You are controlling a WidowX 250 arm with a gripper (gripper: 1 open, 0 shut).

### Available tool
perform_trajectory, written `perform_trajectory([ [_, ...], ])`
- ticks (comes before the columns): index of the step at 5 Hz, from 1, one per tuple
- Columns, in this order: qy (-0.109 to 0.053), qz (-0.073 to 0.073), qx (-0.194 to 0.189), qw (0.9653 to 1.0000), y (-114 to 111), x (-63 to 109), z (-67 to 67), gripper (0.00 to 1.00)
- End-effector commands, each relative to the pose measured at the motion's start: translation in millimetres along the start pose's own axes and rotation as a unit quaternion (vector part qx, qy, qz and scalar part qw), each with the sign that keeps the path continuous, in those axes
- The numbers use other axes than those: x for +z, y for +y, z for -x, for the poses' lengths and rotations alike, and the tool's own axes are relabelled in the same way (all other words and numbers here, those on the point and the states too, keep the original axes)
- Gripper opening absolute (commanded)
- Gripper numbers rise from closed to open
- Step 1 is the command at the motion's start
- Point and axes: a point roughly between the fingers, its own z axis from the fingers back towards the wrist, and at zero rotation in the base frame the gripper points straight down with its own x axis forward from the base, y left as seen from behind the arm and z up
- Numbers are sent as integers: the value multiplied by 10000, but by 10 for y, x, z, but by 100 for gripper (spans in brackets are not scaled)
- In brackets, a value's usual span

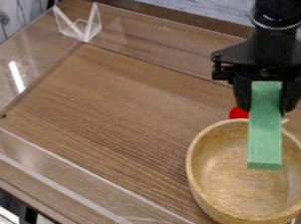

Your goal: Put the green block in the brown bowl

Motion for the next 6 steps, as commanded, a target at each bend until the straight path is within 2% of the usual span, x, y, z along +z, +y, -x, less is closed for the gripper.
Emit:
perform_trajectory([
  [1,-227,239,-7,9995,-8,17,6,0],
  [2,-227,272,-30,9994,56,-129,58,0],
  [3,-198,232,54,9995,-10,-135,52,100],
  [4,-251,193,94,9995,-82,-67,-22,100],
  [6,-411,316,-248,9983,6,478,-486,100],
])
